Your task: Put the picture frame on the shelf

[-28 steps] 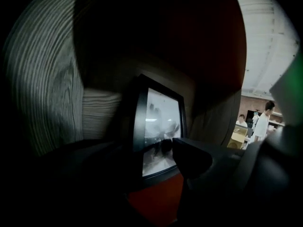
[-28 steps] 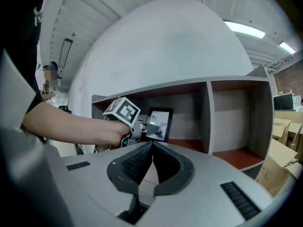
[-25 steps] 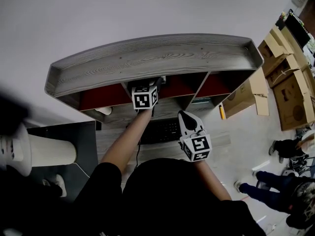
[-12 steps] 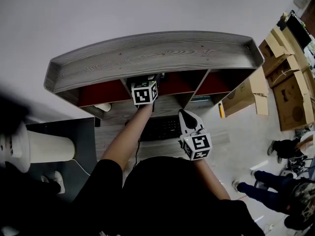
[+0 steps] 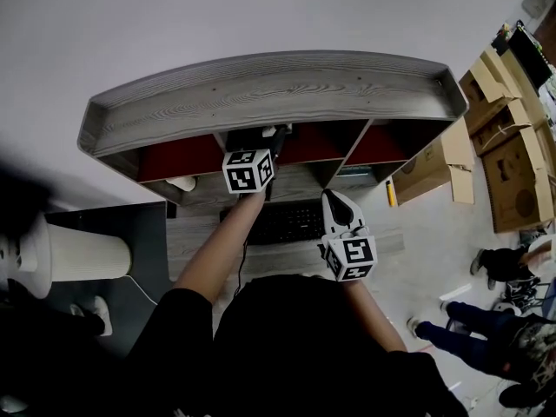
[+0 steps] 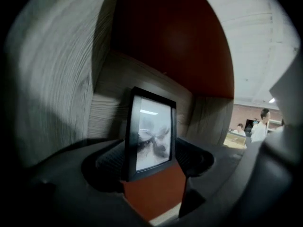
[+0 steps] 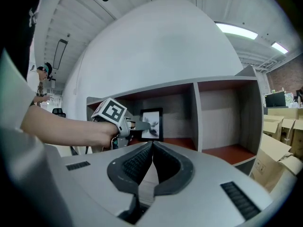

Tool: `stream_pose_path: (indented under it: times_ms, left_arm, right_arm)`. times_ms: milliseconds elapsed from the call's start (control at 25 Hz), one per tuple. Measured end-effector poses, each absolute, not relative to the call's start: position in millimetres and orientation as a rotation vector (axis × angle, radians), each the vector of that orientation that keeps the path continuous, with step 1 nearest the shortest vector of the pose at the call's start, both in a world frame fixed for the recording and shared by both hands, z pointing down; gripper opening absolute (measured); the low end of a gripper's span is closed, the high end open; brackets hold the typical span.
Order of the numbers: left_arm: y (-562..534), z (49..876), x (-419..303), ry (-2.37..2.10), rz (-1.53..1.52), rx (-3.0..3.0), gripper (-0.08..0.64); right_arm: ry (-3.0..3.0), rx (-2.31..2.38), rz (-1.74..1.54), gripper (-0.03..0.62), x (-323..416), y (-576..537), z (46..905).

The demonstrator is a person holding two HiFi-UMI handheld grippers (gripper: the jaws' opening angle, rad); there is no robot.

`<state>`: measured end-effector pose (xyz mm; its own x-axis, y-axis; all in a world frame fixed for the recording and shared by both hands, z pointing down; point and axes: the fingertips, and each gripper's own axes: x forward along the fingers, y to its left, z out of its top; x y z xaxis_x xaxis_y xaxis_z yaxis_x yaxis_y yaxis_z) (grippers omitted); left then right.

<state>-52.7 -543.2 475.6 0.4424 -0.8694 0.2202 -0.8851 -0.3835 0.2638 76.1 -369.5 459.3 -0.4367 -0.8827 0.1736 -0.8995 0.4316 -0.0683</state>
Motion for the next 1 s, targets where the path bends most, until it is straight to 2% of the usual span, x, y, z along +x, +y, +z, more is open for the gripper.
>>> stream_pose_path:
  times_ms: [760, 840, 920, 1000]
  left_arm:
    - [-426, 437, -78, -1.516, -0.043, 2.506, 0.312]
    - [-412, 433, -85, -1.528, -0.078, 2.523, 0.239]
    - [-398, 430, -92, -1.536, -0.128, 2.541, 0.126]
    - [-387, 433, -101, -1.550, -0.153, 2.538, 0.072]
  right_arm:
    - [-2.582, 1.617, 0.232, 0.014, 73, -380, 450]
    - [-2.575, 1.632, 0.234, 0.014, 75, -381, 450]
    - [-2.570, 1.642, 0.235, 0.014, 75, -381, 451]
    - [-2.567, 1.643, 0.228, 0.014, 72, -380, 452]
